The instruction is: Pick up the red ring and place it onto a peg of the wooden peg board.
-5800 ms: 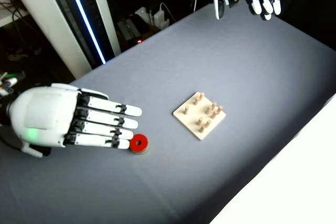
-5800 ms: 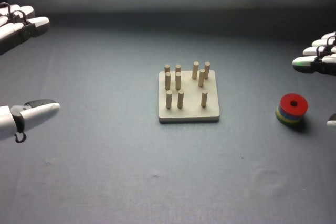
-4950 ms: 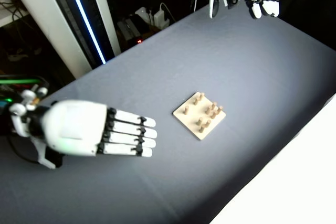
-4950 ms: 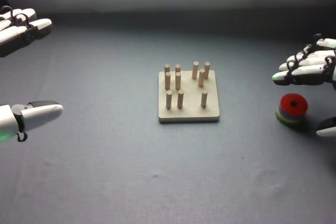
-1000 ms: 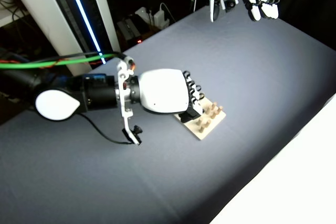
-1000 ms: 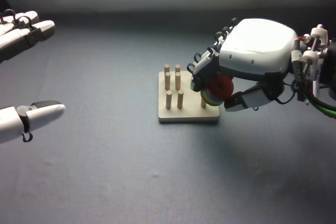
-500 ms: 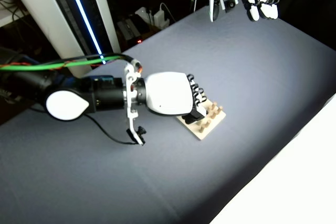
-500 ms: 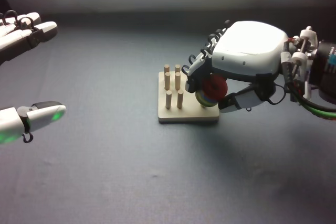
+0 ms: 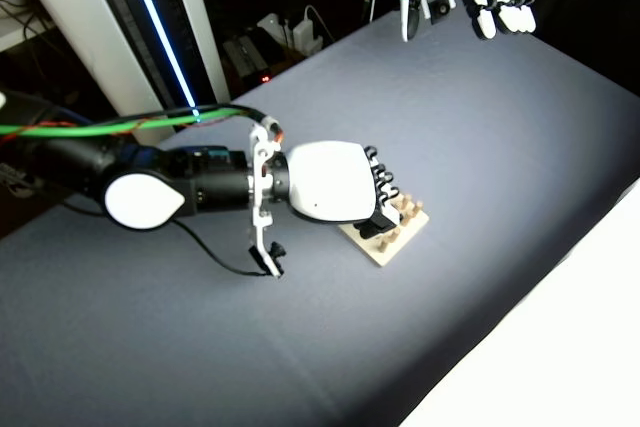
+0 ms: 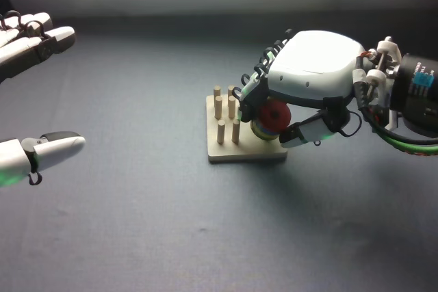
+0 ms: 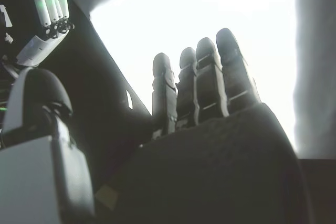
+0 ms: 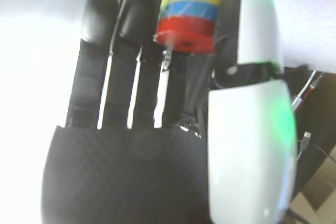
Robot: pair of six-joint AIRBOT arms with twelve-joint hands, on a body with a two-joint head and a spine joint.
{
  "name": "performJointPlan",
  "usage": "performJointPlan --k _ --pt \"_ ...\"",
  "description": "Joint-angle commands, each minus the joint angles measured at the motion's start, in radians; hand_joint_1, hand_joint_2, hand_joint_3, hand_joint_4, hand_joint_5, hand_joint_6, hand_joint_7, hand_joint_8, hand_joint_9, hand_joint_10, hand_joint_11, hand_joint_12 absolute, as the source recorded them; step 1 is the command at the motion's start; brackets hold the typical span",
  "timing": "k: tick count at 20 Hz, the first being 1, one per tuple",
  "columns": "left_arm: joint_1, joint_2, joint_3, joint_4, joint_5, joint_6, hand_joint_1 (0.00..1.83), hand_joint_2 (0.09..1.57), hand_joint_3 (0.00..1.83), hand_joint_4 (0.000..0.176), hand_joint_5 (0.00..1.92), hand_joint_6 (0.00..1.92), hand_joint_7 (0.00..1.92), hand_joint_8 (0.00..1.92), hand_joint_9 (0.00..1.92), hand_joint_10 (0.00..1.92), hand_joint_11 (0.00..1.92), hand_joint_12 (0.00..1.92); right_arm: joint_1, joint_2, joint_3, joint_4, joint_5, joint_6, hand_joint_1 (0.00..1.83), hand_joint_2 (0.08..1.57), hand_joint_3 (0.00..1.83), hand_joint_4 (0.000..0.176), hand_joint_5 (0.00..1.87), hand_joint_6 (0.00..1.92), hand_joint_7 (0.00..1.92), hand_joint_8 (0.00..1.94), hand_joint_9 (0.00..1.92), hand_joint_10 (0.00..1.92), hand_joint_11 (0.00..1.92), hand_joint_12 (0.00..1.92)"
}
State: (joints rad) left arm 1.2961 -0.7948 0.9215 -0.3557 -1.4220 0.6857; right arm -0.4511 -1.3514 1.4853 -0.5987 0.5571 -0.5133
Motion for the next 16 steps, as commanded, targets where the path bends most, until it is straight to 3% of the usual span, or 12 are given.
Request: performJointPlan --k 1,3,4,5,6,7,8,9,11,12,13,16 --pt "-0.012 0.000 0.005 -0.002 -0.118 -0.005 0.69 1.04 0.00 0.031 0.28 0.00 0.14 0.00 0.11 0.00 0.00 0.32 0.010 0.000 0.002 0.021 0.085 -0.001 1.26 1.11 0.00 0.000 0.92 1.00 1.05 0.97 0.95 0.98 0.72 1.36" --pt "-0.012 0.000 0.005 -0.002 -0.118 -0.005 0.70 1.03 0.00 0.032 0.30 0.00 0.16 0.00 0.13 0.01 0.00 0.39 0.010 0.000 -0.002 0.021 0.085 -0.001 1.22 1.15 0.00 0.000 0.84 1.06 0.99 1.11 0.83 0.87 0.63 1.38" --pt "-0.012 -0.001 0.005 -0.002 -0.118 -0.005 0.70 1.03 0.00 0.026 0.30 0.00 0.17 0.00 0.14 0.00 0.00 0.42 0.010 0.000 -0.005 0.021 0.085 -0.001 1.13 1.05 0.00 0.000 0.74 0.52 0.80 0.78 0.76 0.88 0.61 1.36" --pt "-0.012 -0.001 0.005 -0.002 -0.118 -0.006 0.69 1.04 0.00 0.023 0.29 0.00 0.16 0.00 0.13 0.00 0.00 0.40 0.010 0.000 -0.009 0.021 0.086 -0.001 1.07 1.02 0.00 0.000 0.65 0.18 0.65 0.50 0.64 0.84 0.51 1.34" --pt "-0.012 -0.002 0.005 -0.002 -0.118 -0.006 0.69 1.04 0.00 0.020 0.29 0.00 0.15 0.00 0.12 0.00 0.00 0.37 0.011 0.000 -0.011 0.022 0.088 -0.001 1.04 1.03 0.00 0.000 0.58 0.04 0.57 0.31 0.57 0.81 0.45 1.33" --pt "-0.012 -0.002 0.005 -0.002 -0.118 -0.007 0.69 1.04 0.00 0.022 0.29 0.00 0.14 0.00 0.11 0.00 0.00 0.36 0.013 0.001 -0.017 0.025 0.093 -0.001 1.03 1.03 0.00 0.007 0.51 0.01 0.52 0.16 0.52 0.71 0.39 1.29" --pt "-0.012 -0.002 0.005 -0.002 -0.118 -0.007 0.68 1.04 0.00 0.028 0.30 0.00 0.14 0.00 0.11 0.00 0.00 0.36 0.013 0.003 -0.022 0.030 0.102 -0.001 1.03 1.02 0.00 0.033 0.42 0.00 0.45 0.05 0.48 0.54 0.36 1.25" --pt "-0.012 -0.002 0.005 -0.002 -0.121 -0.007 0.69 1.04 0.00 0.034 0.29 0.00 0.14 0.00 0.10 0.00 0.00 0.29 0.013 0.003 -0.031 0.038 0.117 -0.001 1.04 0.99 0.00 0.061 0.37 0.00 0.42 0.01 0.48 0.37 0.32 1.19" --pt "-0.012 -0.001 0.004 -0.003 -0.126 -0.012 0.73 1.04 0.00 0.046 0.27 0.00 0.14 0.00 0.09 0.00 0.00 0.22 0.013 0.003 -0.051 0.061 0.156 -0.001 1.01 0.97 0.00 0.087 0.30 0.00 0.40 0.00 0.48 0.19 0.24 1.19" --pt "-0.012 0.001 0.004 -0.003 -0.132 -0.015 0.71 1.04 0.00 0.051 0.26 0.00 0.15 0.00 0.10 0.00 0.00 0.23 0.013 0.017 -0.067 0.081 0.183 -0.001 0.95 0.96 0.00 0.089 0.28 0.00 0.40 0.00 0.48 0.14 0.22 1.13" --pt "-0.012 0.003 0.004 -0.004 -0.134 -0.015 0.72 1.03 0.00 0.066 0.22 0.00 0.12 0.01 0.04 0.01 0.00 0.05 0.010 0.035 -0.076 0.097 0.203 -0.001 0.87 0.93 0.00 0.085 0.24 0.00 0.39 0.00 0.48 0.09 0.21 1.01" --pt "-0.012 0.012 -0.003 -0.012 -0.171 -0.015 0.73 1.02 0.00 0.062 0.22 0.01 0.12 0.01 0.05 0.01 0.05 0.03 -0.058 0.132 -0.129 0.202 0.358 -0.001 0.85 0.91 0.00 0.072 0.18 0.00 0.30 0.00 0.35 0.00 0.04 0.86"
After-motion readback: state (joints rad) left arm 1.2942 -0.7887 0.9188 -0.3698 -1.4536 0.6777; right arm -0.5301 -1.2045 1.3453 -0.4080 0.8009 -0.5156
